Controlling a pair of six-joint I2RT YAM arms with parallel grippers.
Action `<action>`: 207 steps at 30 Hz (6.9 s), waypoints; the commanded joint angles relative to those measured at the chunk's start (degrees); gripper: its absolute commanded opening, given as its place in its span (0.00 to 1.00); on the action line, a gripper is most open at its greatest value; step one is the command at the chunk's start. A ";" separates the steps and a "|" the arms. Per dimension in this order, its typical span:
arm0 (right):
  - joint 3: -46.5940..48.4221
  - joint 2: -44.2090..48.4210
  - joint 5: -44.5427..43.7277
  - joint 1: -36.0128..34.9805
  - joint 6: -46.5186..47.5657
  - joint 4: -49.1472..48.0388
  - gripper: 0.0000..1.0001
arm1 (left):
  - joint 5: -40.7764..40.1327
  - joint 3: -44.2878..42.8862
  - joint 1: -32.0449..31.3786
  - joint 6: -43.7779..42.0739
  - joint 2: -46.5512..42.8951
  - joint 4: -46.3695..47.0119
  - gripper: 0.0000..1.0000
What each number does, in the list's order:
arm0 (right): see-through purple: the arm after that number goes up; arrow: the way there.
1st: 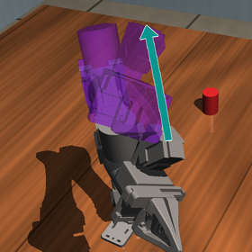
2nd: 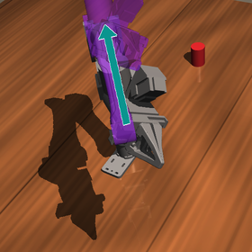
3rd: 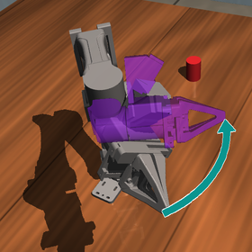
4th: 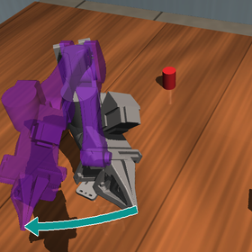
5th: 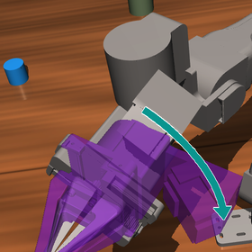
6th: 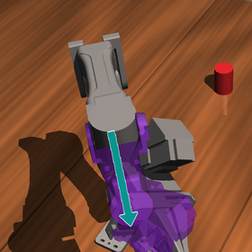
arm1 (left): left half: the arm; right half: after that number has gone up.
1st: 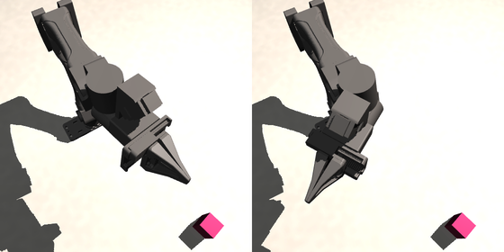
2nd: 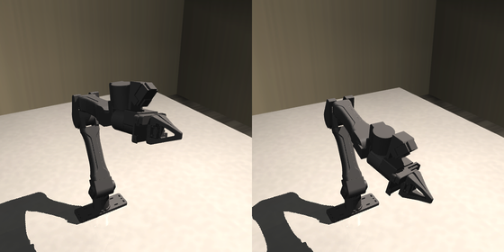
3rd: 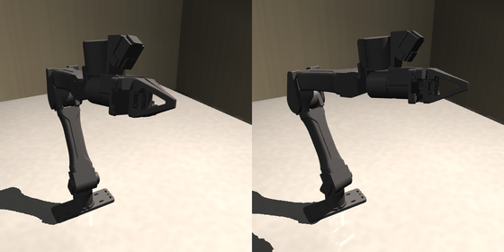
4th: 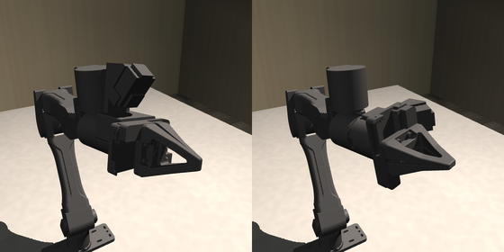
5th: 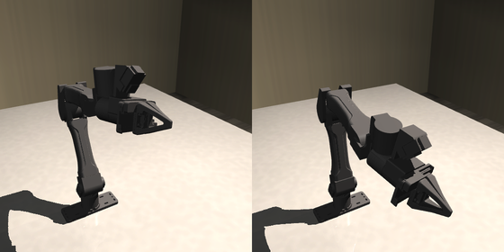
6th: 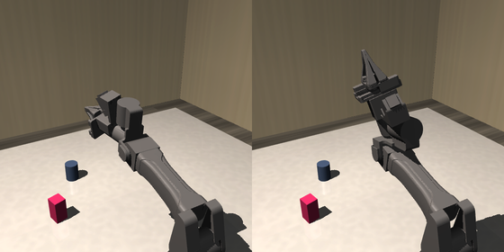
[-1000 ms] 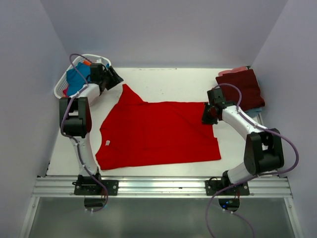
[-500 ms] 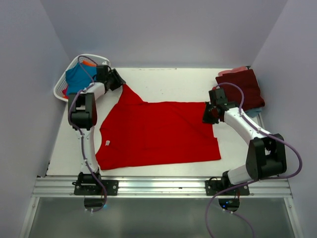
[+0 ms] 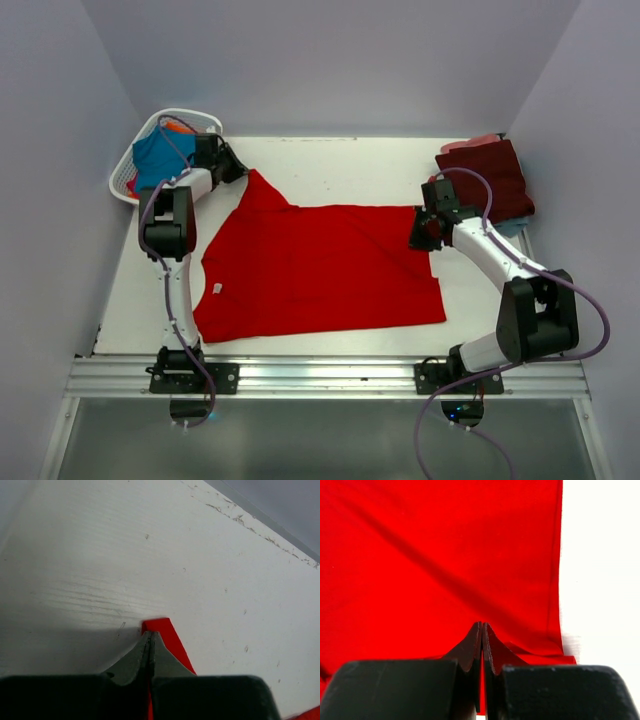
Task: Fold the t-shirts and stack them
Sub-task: Fold the tshirt
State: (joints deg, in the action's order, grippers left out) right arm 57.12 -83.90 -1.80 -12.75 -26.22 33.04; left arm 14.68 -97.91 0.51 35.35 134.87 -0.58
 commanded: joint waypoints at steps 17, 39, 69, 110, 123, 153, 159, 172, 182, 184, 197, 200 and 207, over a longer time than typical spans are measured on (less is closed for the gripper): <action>-1.75 2.51 0.04 -0.34 0.73 -0.96 0.00 | -7.20 -0.88 0.37 -1.25 -1.10 -2.85 0.36; -1.93 1.81 0.13 -0.34 0.73 -1.48 0.00 | -13.27 -9.93 -6.31 -5.29 7.08 -12.69 0.25; -1.93 0.14 0.48 -0.34 1.26 -1.75 0.00 | -20.74 9.22 -4.56 -9.34 -8.57 10.51 0.44; -1.49 -1.09 1.19 -0.34 1.34 -1.75 0.00 | -24.70 -5.19 -8.69 -10.22 4.09 -7.59 0.00; -1.40 -0.74 1.27 -0.34 0.99 -2.54 0.00 | -25.40 -3.08 -8.77 -10.48 -7.42 -4.43 0.00; 13.53 -12.60 -10.75 -0.25 -2.96 -5.61 0.31 | -22.06 16.16 -8.60 -0.46 -35.54 -9.17 0.00; 22.40 -19.01 -18.49 0.71 -4.89 -0.44 0.32 | -19.78 23.01 -8.60 0.59 -40.38 -7.86 0.00; 26.46 -29.22 -22.02 5.19 -4.72 -0.69 0.28 | -17.23 30.41 -8.60 1.47 -43.29 -5.05 0.00; 27.08 -32.21 -17.45 6.51 -2.88 -3.85 0.28 | -16.79 30.41 -8.60 1.30 -43.02 -4.96 0.00; 26.38 -31.42 -16.31 6.51 -2.53 -4.91 0.29 | -16.79 30.41 -8.60 1.21 -42.93 -4.96 0.00; 25.40 -29.56 -12.88 6.51 1.52 -6.67 0.34 | -14.94 31.11 -8.60 1.21 -42.06 -4.25 0.00; 26.63 -31.41 -12.08 6.51 1.96 -6.58 0.28 | -14.94 31.11 -8.60 1.21 -42.06 -4.25 0.00; 28.39 -33.96 -11.91 6.60 2.84 -6.67 0.24 | -14.94 31.02 -8.60 0.95 -41.62 -4.25 0.00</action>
State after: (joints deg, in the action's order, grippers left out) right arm 83.00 -116.99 -13.96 -6.35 -24.75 27.33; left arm -0.67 -67.57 -8.38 36.40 94.15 -7.77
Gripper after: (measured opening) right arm 0.245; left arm 0.004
